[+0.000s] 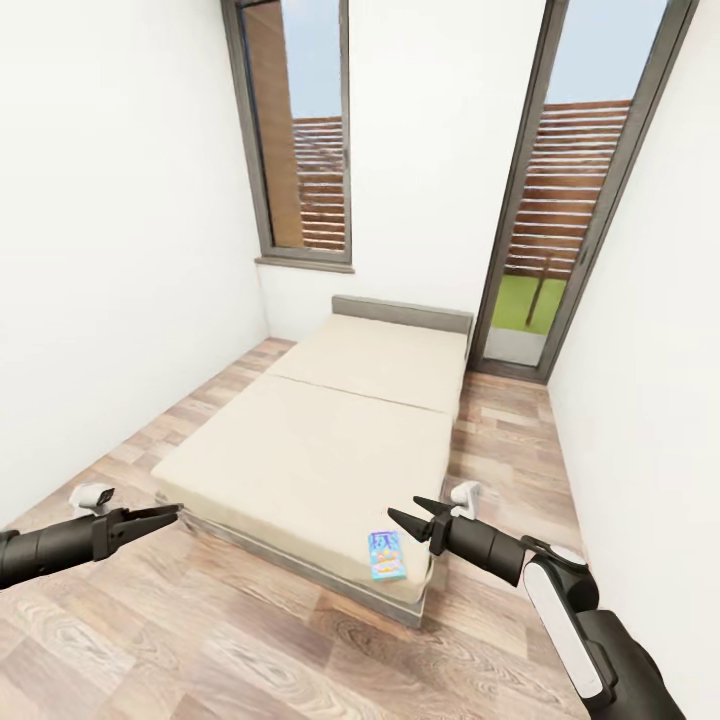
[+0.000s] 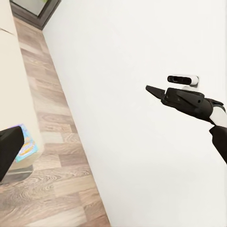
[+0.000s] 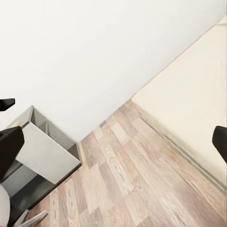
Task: Put all the toys in the child's room - the three board games (two on the bed and one on the table), the two jigsaw puzzles on the table, and the tennis ball on the table - inside the toy box on the table in the child's room.
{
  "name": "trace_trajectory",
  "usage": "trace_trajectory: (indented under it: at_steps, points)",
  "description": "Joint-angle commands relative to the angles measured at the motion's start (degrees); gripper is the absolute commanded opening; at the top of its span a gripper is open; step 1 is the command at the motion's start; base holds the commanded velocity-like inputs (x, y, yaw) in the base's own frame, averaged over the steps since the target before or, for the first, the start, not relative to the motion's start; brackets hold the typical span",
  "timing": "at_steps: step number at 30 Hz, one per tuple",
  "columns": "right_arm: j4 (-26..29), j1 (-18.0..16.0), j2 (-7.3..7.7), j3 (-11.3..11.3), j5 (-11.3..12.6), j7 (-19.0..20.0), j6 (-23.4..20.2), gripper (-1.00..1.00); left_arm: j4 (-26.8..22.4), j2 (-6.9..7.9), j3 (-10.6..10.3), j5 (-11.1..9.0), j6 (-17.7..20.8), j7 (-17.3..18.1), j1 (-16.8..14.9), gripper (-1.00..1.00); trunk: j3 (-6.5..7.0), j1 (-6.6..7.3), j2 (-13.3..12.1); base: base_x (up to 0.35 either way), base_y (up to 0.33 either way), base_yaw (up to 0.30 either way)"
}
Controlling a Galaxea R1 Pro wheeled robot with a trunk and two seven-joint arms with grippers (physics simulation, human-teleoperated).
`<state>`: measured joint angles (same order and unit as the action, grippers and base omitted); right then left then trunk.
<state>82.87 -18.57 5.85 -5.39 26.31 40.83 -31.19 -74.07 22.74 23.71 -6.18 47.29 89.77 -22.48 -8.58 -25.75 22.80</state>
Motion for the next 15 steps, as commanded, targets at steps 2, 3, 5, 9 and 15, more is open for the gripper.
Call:
trace_trajectory:
  at_steps: [2, 3, 5, 9, 15]
  points:
    - [0.01, -0.07, 0.03, -0.06, 0.49, -0.13, -0.44, 1.0, -0.03, -0.01, 0.02, 0.03, 0.61, 0.23, -0.02, 1.0, -0.08, -0.04, 0.12, 0.0, 0.0, -0.281]
    - [0.01, -0.07, 0.03, -0.06, 0.49, -0.13, -0.42, 1.0, -0.03, -0.02, 0.02, 0.03, 0.61, 0.23, -0.02, 1.0, -0.05, -0.04, 0.12, 0.0, 0.0, -0.281]
    - [0.01, -0.07, 0.05, -0.06, 0.49, -0.1, -0.43, 1.0, -0.03, -0.03, 0.02, 0.03, 0.61, 0.23, -0.02, 1.0, -0.01, -0.04, 0.12, 0.0, 0.0, -0.281]
    - [0.01, -0.07, 0.15, -0.06, 0.49, -0.07, -0.45, 1.0, -0.03, -0.05, 0.02, 0.03, 0.61, 0.23, -0.02, 1.0, 0.09, -0.04, 0.12, 0.0, 0.0, -0.281]
    - [0.01, -0.07, 0.16, -0.06, 0.49, -0.11, -0.45, 1.0, -0.03, -0.06, 0.02, 0.02, 0.61, 0.23, -0.02, 1.0, 0.22, -0.04, 0.12, 0.0, 0.0, -0.281]
